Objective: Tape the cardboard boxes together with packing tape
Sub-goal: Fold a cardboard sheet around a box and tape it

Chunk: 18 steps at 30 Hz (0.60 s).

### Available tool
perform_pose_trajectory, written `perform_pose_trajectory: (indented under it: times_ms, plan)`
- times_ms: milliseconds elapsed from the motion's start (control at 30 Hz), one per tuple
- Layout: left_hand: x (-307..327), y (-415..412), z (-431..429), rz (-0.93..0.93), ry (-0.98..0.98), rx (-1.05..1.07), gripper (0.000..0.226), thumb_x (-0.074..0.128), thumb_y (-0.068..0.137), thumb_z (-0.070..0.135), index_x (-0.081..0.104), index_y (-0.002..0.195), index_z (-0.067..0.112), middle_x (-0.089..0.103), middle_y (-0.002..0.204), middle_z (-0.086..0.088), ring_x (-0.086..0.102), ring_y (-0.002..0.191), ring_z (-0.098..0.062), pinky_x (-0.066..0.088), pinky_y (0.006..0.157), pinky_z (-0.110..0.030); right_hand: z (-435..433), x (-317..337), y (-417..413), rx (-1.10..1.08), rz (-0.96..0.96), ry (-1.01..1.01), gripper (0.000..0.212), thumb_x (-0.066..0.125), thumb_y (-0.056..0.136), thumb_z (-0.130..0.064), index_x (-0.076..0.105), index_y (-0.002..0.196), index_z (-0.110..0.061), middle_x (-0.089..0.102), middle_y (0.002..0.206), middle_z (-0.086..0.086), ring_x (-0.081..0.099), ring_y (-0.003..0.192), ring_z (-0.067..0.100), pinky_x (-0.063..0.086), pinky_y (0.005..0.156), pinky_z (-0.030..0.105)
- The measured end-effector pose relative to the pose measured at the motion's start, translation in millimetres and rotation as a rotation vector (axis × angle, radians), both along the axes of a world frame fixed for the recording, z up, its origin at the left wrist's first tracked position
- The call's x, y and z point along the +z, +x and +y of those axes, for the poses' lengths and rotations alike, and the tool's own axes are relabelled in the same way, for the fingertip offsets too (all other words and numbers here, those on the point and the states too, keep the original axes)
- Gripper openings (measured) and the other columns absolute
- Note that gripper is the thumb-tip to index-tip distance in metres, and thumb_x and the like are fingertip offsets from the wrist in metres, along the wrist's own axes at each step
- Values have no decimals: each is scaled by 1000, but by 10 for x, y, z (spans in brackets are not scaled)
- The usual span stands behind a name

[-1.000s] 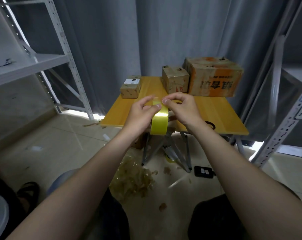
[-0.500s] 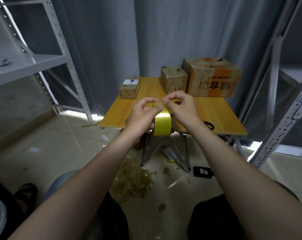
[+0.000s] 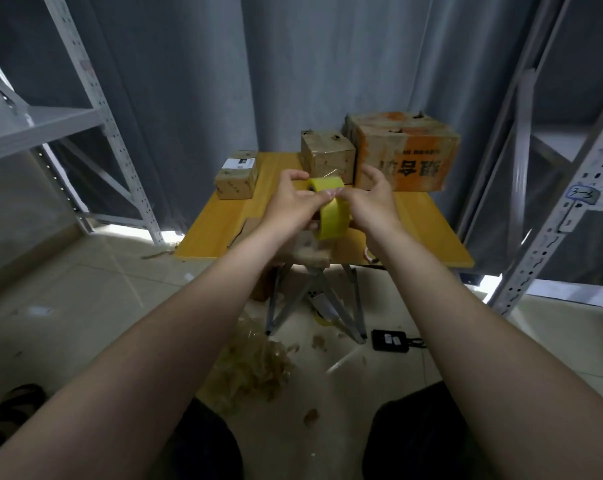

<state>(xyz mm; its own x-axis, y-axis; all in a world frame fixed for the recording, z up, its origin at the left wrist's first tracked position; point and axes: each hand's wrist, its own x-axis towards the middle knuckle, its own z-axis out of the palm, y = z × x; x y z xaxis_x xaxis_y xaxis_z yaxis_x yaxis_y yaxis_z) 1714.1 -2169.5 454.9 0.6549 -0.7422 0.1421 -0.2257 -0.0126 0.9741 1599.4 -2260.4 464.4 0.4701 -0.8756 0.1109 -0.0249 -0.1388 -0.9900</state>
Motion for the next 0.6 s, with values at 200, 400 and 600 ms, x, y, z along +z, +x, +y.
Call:
perform_pose_trajectory:
  times_ms: [200, 400, 600]
  plan:
    - [0, 393, 19, -562, 413, -261, 78, 89, 74, 49, 50, 139, 35, 60, 141, 5, 57, 128, -17, 48, 100, -33, -394, -150, -9, -102, 115, -163, 63, 69, 96, -8, 41, 149, -27, 67, 88, -4, 66, 85, 9, 56, 86, 35]
    - [-152, 696, 11, -847, 944, -499, 130, 96, 59, 54, 17, 161, 40, 28, 162, 3, 28, 149, -26, 33, 119, -55, -727, -301, -81, -246, 546, -673, 58, 62, 96, -10, 40, 145, -31, 55, 87, -9, 64, 101, 32, 41, 100, 52]
    - [-220, 858, -62, -950, 1029, -496, 135, 96, 65, 41, 3, 163, 39, 22, 164, 5, 21, 151, -26, 31, 119, -60, -1021, -522, -168, -186, 865, -748, 47, 51, 96, -5, 46, 138, -24, 50, 77, 3, 63, 96, 40, 44, 90, 49]
